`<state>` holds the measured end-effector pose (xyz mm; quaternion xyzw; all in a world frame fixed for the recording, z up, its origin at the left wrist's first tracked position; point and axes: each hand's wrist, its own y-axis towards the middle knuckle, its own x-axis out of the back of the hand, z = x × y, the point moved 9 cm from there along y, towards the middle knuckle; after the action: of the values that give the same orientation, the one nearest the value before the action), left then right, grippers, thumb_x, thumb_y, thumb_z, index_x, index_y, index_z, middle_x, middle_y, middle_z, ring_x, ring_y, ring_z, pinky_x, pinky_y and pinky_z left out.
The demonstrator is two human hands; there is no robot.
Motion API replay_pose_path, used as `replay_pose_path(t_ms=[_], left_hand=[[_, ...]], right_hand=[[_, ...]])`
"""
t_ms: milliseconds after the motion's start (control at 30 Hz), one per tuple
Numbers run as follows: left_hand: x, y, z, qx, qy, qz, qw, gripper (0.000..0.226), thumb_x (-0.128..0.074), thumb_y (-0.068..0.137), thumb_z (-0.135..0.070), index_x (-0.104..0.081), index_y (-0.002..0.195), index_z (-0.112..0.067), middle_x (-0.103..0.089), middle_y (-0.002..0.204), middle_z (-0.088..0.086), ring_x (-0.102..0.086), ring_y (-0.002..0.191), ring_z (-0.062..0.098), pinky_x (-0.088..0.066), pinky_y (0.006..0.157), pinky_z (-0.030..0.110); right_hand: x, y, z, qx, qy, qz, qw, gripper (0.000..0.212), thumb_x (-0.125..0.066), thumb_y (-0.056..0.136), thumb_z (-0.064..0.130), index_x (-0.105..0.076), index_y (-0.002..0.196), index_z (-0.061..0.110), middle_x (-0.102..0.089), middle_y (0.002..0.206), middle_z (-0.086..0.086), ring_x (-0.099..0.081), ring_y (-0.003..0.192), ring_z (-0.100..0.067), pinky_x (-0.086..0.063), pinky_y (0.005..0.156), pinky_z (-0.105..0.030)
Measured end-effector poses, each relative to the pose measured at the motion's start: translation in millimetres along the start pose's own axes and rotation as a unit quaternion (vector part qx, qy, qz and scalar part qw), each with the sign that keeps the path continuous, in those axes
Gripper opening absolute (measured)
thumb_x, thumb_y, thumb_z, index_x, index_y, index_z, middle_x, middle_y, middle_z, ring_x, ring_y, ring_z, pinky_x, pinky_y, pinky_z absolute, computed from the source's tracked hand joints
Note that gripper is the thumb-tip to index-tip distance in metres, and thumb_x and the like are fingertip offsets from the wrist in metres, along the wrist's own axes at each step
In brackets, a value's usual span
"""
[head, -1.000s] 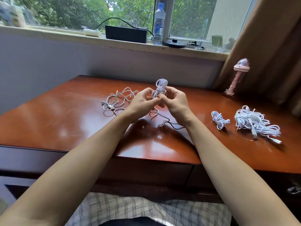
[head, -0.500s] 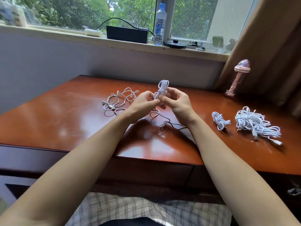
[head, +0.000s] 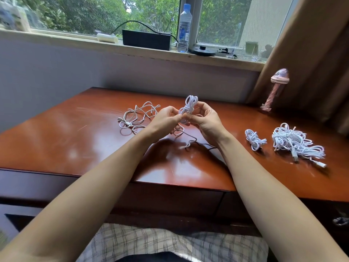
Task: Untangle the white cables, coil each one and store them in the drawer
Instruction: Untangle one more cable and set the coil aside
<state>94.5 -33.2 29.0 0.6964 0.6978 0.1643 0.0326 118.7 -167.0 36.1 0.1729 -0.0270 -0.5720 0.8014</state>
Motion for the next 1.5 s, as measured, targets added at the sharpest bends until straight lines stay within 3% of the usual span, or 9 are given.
replay_pose_path(t_ms=[200, 433, 667, 800, 933, 1100, 1200, 1333, 1500], left_hand=[[8, 0, -6, -0.018, 0.044, -0.048, 0.998, 0.012, -0.057, 0.101, -0.02, -0.053, 0.097, -0.01, -0.072, 0.08, 0.005, -0.058, 0.051, 0.005, -0.043, 0.048, 0.023], [10, -1, -6, -0.018, 0.039, -0.052, 0.998, 0.01, -0.057, 0.099, -0.017, -0.055, 0.094, -0.009, -0.063, 0.074, 0.003, -0.058, 0.052, 0.006, -0.043, 0.049, 0.024], [8, 0, 0, 0.02, -0.037, -0.046, 0.998, 0.028, -0.064, 0.073, -0.032, -0.057, 0.089, -0.011, -0.057, 0.069, 0.005, -0.049, 0.056, 0.014, -0.039, 0.05, 0.026], [7, 1, 1, 0.021, -0.05, -0.044, 0.998, 0.028, -0.068, 0.077, -0.03, -0.057, 0.092, -0.009, -0.059, 0.066, 0.002, -0.05, 0.055, 0.012, -0.039, 0.049, 0.026], [9, 2, 0, -0.008, 0.004, -0.063, 0.998, 0.011, -0.063, 0.097, -0.016, -0.053, 0.096, -0.011, -0.06, 0.073, 0.003, -0.053, 0.057, 0.012, -0.043, 0.052, 0.027], [12, 1, -6, -0.045, 0.058, -0.084, 0.994, 0.019, -0.061, 0.098, -0.018, -0.048, 0.11, -0.01, -0.061, 0.085, 0.006, -0.057, 0.066, 0.013, -0.046, 0.058, 0.026], [12, 2, -8, -0.06, 0.047, -0.08, 0.994, 0.021, -0.064, 0.097, -0.022, -0.049, 0.108, -0.013, -0.065, 0.089, 0.006, -0.058, 0.074, 0.014, -0.045, 0.063, 0.025], [4, -1, -14, -0.094, 0.064, -0.061, 0.992, 0.042, -0.073, 0.085, -0.031, -0.047, 0.112, -0.011, -0.067, 0.098, 0.011, -0.06, 0.077, 0.013, -0.053, 0.071, 0.032], [0, 4, -32, -0.141, 0.105, -0.087, 0.981, 0.038, -0.078, 0.087, -0.02, -0.051, 0.111, -0.008, -0.062, 0.093, 0.001, -0.058, 0.076, 0.011, -0.051, 0.071, 0.027]], right_hand=[[-4, -1, 3, 0.007, 0.037, 0.009, 0.999, 0.055, -0.08, 0.074, 0.014, -0.056, 0.122, 0.001, -0.064, 0.116, -0.029, -0.069, 0.094, -0.032, -0.058, 0.08, -0.035], [-2, 1, 1, -0.006, 0.039, 0.015, 0.999, 0.041, -0.072, 0.089, 0.0, -0.054, 0.126, -0.005, -0.066, 0.122, -0.03, -0.07, 0.099, -0.032, -0.059, 0.083, -0.038], [0, -2, 6, 0.005, 0.001, -0.008, 1.0, 0.031, -0.077, 0.086, 0.0, -0.058, 0.108, 0.01, -0.067, 0.112, -0.024, -0.071, 0.085, -0.024, -0.058, 0.068, -0.03], [0, -3, 9, 0.017, 0.015, -0.011, 1.0, 0.031, -0.076, 0.084, -0.004, -0.056, 0.106, 0.006, -0.066, 0.112, -0.032, -0.073, 0.082, -0.027, -0.06, 0.07, -0.036], [1, -4, 10, 0.021, 0.006, -0.014, 1.0, 0.03, -0.076, 0.084, -0.005, -0.055, 0.103, 0.006, -0.068, 0.102, -0.023, -0.074, 0.079, -0.025, -0.061, 0.069, -0.036], [5, -3, 9, 0.013, -0.017, -0.018, 1.0, 0.029, -0.079, 0.084, 0.0, -0.055, 0.101, 0.006, -0.069, 0.113, -0.031, -0.074, 0.088, -0.032, -0.061, 0.074, -0.04], [6, -4, 10, 0.012, -0.023, -0.017, 1.0, 0.031, -0.079, 0.085, 0.002, -0.055, 0.104, 0.005, -0.071, 0.112, -0.028, -0.074, 0.09, -0.031, -0.061, 0.076, -0.04], [15, -3, 15, 0.021, -0.08, -0.041, 0.996, 0.032, -0.083, 0.082, 0.011, -0.058, 0.101, 0.006, -0.074, 0.107, -0.023, -0.074, 0.092, -0.029, -0.062, 0.081, -0.045], [29, -5, 32, 0.015, -0.192, -0.041, 0.98, 0.031, -0.085, 0.081, 0.021, -0.062, 0.1, 0.011, -0.074, 0.096, -0.007, -0.071, 0.083, -0.012, -0.059, 0.075, -0.035]])
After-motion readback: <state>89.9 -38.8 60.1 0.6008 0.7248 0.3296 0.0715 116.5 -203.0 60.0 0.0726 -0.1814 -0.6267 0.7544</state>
